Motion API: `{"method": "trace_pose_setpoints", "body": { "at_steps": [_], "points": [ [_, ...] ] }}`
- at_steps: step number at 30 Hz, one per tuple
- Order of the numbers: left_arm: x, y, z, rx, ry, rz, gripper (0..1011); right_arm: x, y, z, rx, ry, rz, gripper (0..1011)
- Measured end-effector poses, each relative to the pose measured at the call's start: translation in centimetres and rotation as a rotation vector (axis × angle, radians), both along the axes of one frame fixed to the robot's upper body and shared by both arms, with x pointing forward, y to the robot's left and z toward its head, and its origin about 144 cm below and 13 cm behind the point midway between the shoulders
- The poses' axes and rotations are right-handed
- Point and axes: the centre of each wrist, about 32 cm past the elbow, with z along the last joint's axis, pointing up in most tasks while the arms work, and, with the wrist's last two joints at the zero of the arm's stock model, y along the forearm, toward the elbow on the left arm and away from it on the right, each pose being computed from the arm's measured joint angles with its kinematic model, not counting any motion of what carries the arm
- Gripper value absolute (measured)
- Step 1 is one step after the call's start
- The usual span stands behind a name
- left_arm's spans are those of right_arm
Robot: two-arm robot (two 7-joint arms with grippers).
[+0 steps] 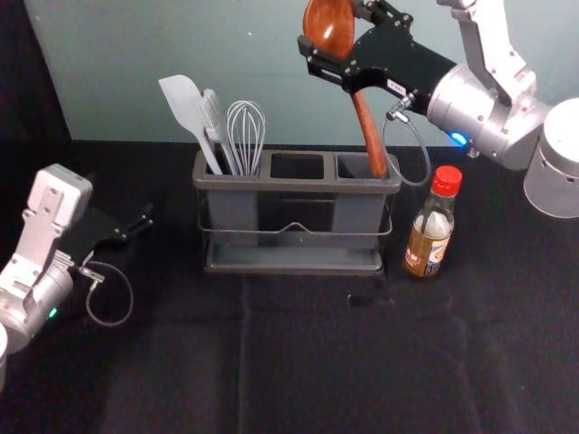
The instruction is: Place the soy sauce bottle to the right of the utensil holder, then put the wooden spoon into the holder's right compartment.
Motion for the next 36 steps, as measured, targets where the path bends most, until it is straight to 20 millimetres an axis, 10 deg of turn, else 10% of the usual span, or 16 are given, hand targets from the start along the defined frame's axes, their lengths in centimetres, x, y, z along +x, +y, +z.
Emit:
{"method": "trace_pose_setpoints", "body": {
  "at_steps": [36],
  "points": [
    [0.0,0.0,0.0,0.000,0.000,0.000,1005,2.3,0.7,-3.1,0.019,0.043,-0.028,838]
  ]
}}
